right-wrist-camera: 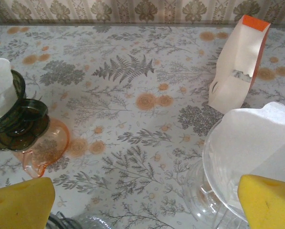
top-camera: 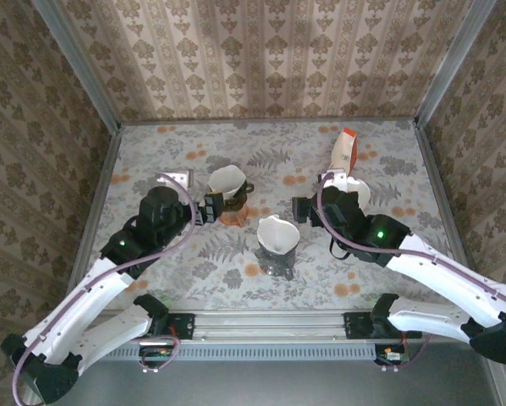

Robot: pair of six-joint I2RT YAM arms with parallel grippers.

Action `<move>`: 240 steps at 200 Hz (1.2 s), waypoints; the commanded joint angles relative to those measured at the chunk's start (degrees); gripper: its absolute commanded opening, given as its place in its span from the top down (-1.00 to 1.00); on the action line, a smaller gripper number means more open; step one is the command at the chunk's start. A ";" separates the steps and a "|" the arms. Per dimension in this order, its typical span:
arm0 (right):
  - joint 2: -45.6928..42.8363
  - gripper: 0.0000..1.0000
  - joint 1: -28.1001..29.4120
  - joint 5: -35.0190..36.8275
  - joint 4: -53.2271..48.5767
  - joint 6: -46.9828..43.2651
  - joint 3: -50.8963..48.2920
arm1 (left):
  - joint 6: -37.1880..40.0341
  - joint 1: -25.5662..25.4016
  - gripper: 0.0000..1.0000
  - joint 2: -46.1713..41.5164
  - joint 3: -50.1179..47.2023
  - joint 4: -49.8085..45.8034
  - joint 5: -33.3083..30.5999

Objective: Place the coffee filter in the dripper

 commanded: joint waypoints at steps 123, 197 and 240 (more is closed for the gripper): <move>24.43 -0.90 -8.42 -34.39 -0.02 -9.45 20.15 | -10.02 24.95 -0.56 7.92 -4.54 7.06 38.54; 38.21 -0.73 -8.31 -39.21 1.92 -9.50 30.35 | -13.11 26.88 -0.31 14.63 -6.67 18.84 42.44; 41.57 -0.60 -8.30 -39.07 2.46 -8.59 33.30 | -16.09 26.90 0.04 18.09 -7.90 25.15 43.08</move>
